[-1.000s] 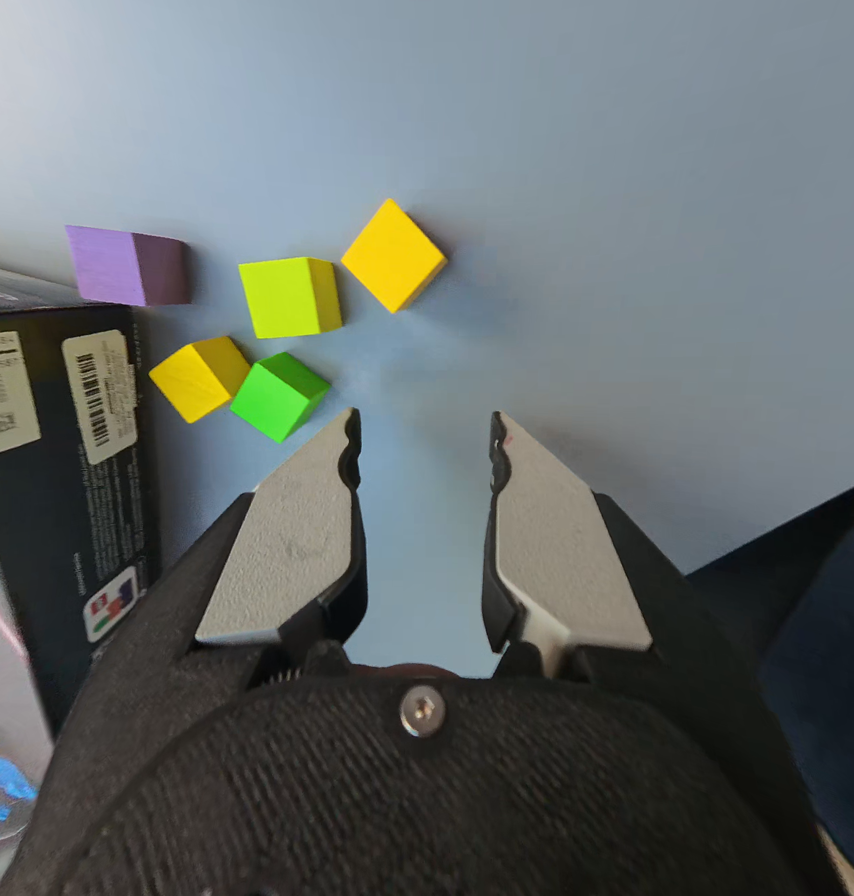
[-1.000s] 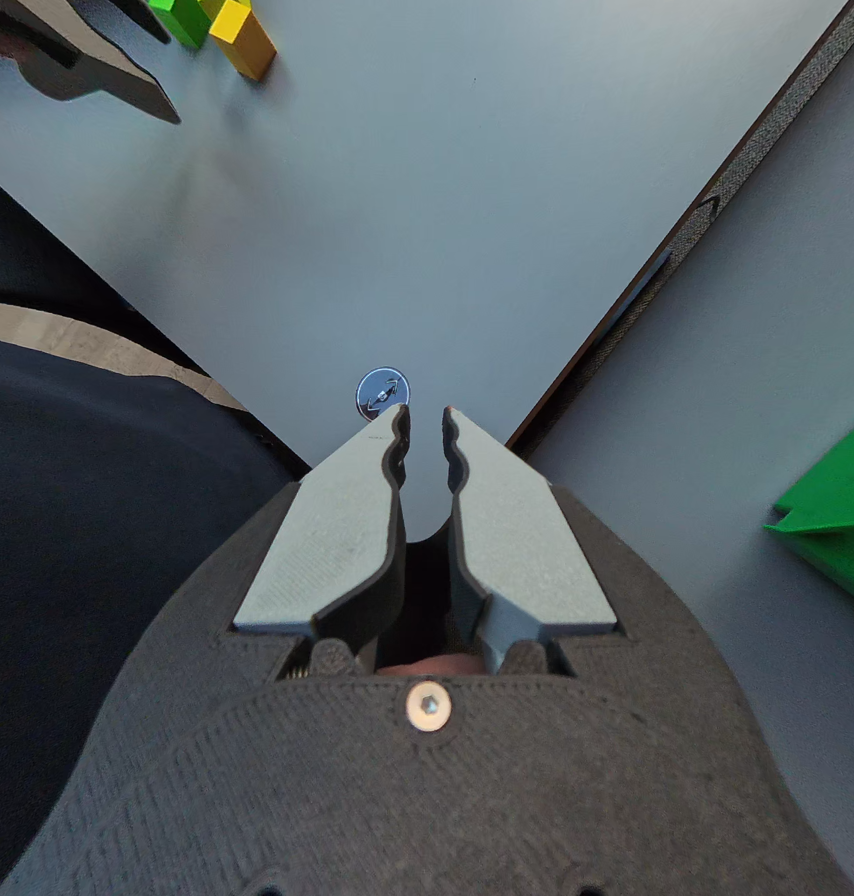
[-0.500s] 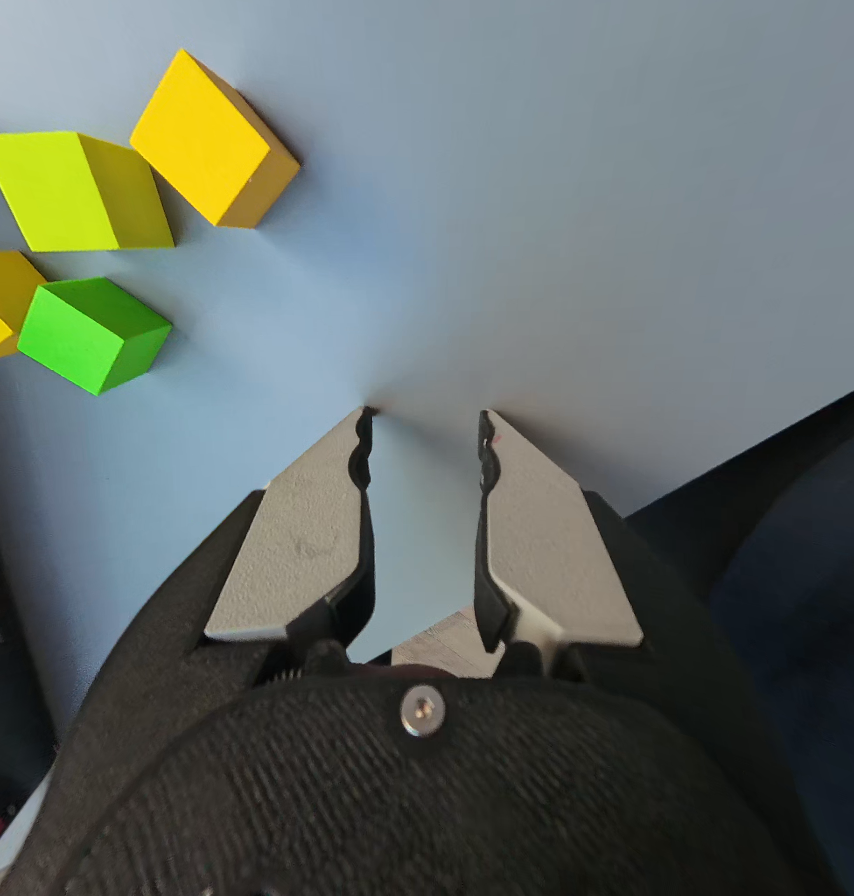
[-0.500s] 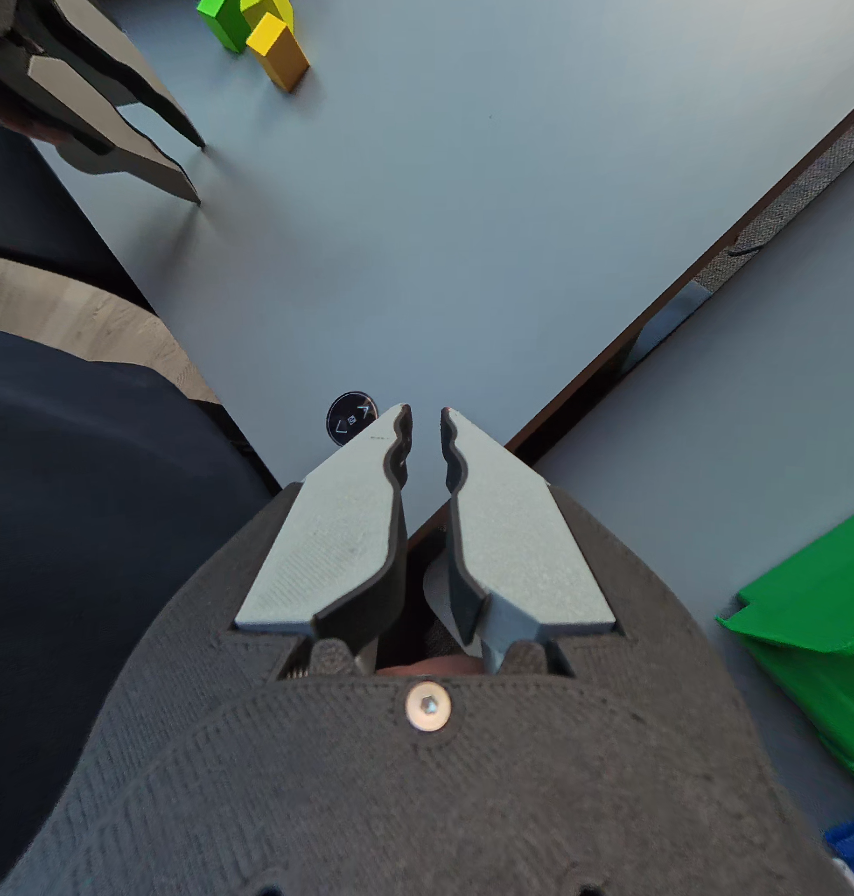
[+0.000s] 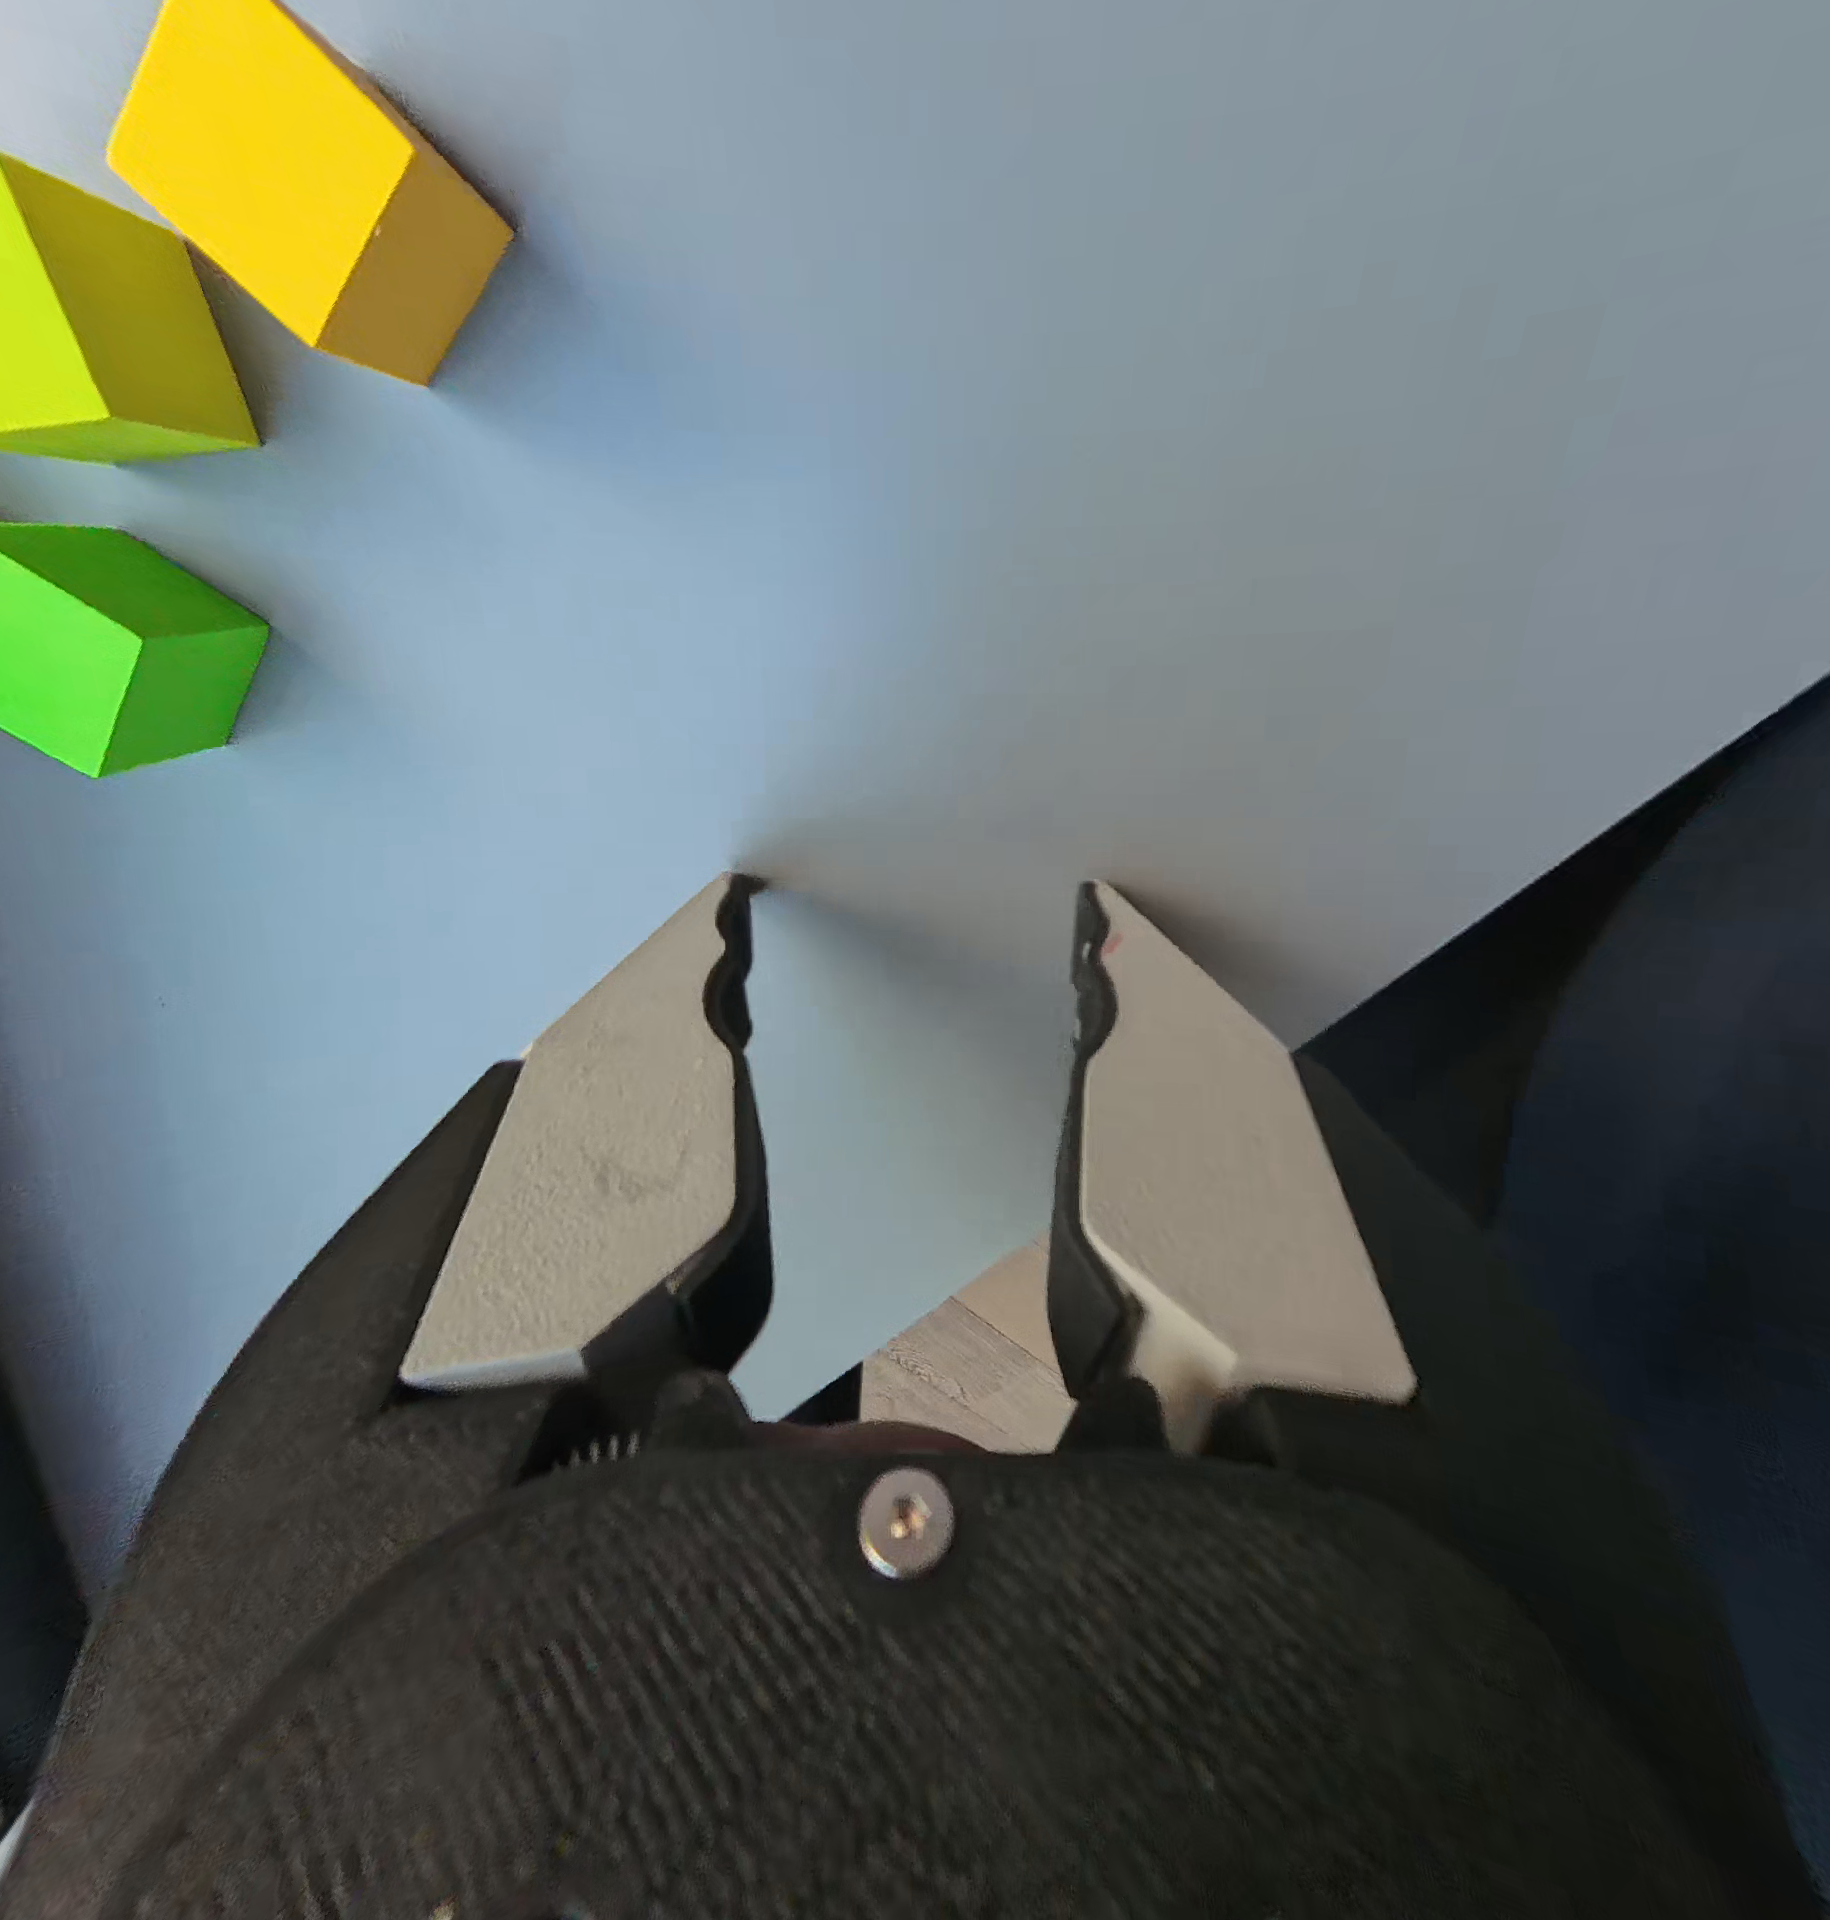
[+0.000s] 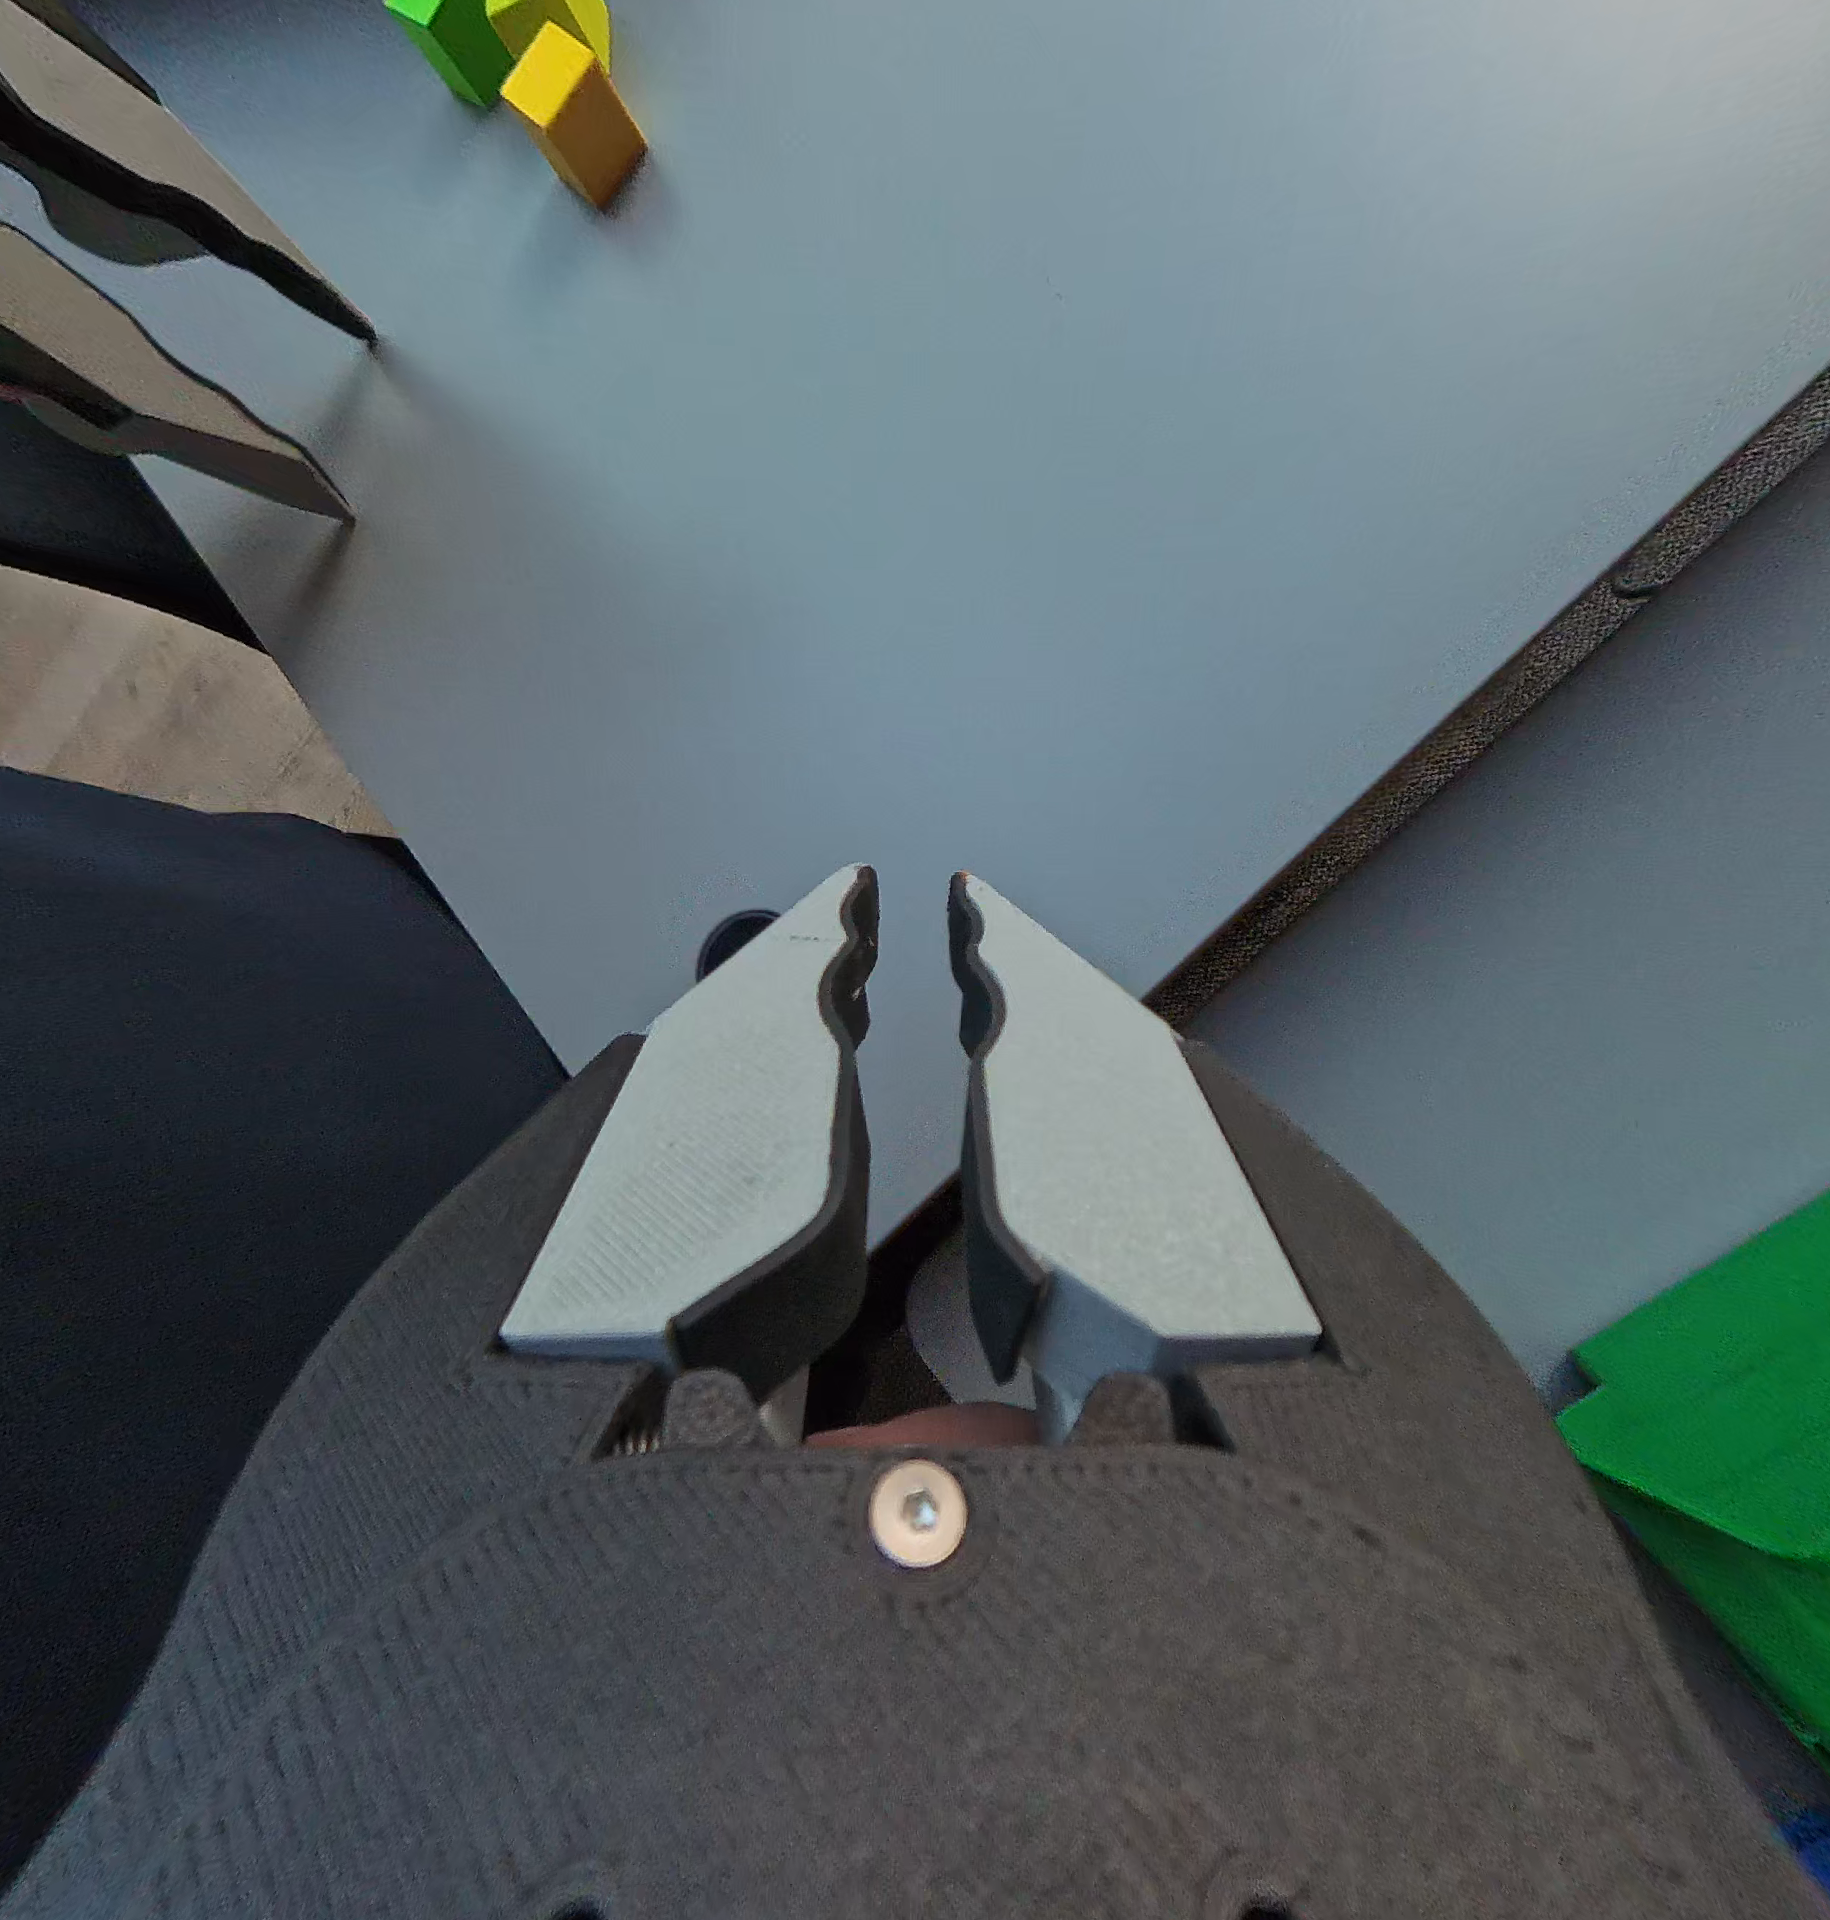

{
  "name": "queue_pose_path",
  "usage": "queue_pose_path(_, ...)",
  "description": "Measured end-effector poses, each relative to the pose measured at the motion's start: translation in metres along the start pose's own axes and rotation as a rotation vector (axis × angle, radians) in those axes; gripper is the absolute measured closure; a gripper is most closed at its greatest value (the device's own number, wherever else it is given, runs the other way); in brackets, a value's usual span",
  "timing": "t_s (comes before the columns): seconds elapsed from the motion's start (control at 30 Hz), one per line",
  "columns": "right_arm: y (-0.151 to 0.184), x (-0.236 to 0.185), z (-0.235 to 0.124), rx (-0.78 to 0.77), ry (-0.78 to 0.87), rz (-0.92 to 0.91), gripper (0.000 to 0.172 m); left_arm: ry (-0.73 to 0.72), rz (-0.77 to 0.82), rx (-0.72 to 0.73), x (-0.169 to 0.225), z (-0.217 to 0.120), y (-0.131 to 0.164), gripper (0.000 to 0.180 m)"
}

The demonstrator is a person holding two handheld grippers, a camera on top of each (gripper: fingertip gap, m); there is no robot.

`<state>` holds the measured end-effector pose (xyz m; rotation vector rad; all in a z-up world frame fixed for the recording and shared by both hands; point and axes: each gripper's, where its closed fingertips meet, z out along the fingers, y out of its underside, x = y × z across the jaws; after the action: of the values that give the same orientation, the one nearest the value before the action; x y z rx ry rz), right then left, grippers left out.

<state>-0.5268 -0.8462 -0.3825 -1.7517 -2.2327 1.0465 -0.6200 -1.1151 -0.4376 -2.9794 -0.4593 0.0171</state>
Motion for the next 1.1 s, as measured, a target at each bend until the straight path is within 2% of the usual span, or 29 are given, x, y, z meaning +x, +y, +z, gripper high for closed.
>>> queue_pose_path(0.27, -0.041, -0.079, 0.054, -0.084, 0.004, -0.075, 0.158, 0.018, 0.027, 0.146, -0.032, -0.007, 0.025, 0.119)
queue_pose_path(0.4, -0.065, -0.119, 0.085, -0.135, 0.003, -0.128, 0.157, 0.006, -0.018, 0.242, -0.060, -0.012, 0.018, 0.122)
queue_pose_path(0.53, -0.079, -0.147, 0.097, -0.171, 0.023, -0.198, 0.157, -0.021, -0.019, 0.336, -0.092, -0.020, -0.005, 0.131)
queue_pose_path(0.6, -0.080, -0.152, 0.098, -0.185, 0.041, -0.216, 0.157, -0.031, 0.014, 0.371, -0.105, -0.022, -0.018, 0.137)
queue_pose_path(0.7, -0.081, -0.152, 0.096, -0.187, 0.054, -0.195, 0.157, -0.026, 0.060, 0.370, -0.122, -0.016, -0.030, 0.138)
queue_pose_path(0.77, -0.082, -0.150, 0.092, -0.174, 0.060, -0.182, 0.157, 0.040, 0.139, 0.397, -0.116, -0.016, -0.038, 0.140)
queue_pose_path(0.87, -0.083, -0.146, 0.086, -0.150, 0.059, -0.174, 0.157, -0.011, 0.252, 0.325, -0.123, -0.006, -0.036, 0.148)
queue_pose_path(1.1, -0.075, -0.123, 0.075, -0.112, 0.026, -0.150, 0.158, 0.017, 0.241, 0.263, -0.117, 0.001, -0.045, 0.149)
